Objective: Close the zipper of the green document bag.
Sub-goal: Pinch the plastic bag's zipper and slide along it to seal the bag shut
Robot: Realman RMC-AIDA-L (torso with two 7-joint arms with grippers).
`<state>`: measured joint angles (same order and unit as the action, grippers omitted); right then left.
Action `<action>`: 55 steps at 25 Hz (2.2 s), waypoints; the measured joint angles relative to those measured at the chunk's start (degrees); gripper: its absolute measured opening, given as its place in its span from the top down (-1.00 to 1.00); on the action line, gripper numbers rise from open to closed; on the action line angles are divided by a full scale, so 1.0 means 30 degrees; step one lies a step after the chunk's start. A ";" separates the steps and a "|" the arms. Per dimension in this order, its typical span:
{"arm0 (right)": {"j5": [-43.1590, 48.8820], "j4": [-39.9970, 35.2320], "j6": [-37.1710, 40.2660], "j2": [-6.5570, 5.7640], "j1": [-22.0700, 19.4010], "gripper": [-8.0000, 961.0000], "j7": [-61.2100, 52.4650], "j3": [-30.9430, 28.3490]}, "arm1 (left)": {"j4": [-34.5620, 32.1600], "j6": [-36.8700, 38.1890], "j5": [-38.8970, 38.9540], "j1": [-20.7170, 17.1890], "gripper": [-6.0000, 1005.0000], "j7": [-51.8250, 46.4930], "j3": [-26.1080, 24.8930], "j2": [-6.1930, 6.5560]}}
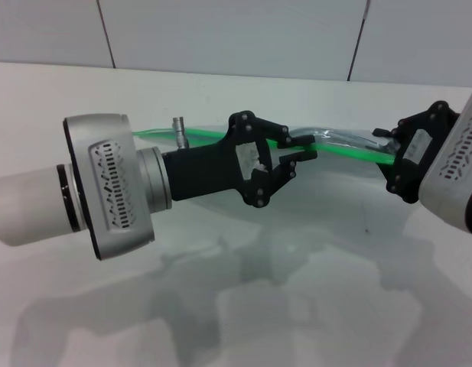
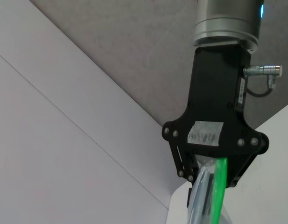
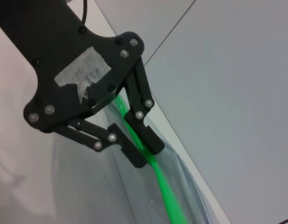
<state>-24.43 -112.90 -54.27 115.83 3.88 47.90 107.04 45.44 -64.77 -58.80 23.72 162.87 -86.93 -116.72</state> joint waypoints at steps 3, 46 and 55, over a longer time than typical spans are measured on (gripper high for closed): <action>0.0000 -0.0086 -0.0006 0.0001 -0.0043 0.84 0.0000 0.0060 | 0.0001 0.0000 0.0001 0.0048 0.72 -0.0001 0.0001 -0.0001; 0.0940 0.0424 0.2402 0.0030 -0.1890 0.85 -0.0001 -0.1570 | 0.0761 0.0995 0.0215 -0.2983 0.82 -0.0001 -0.3450 0.0001; 0.0934 0.1234 0.3782 0.0031 -0.2129 0.85 0.0092 -0.2183 | 0.0757 0.0887 0.0236 -0.3416 0.82 -0.0002 -0.3730 -0.0017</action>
<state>-21.63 -109.20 -42.92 115.93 -2.51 48.17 100.49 47.71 -62.11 -58.10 13.47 162.86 -98.12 -116.77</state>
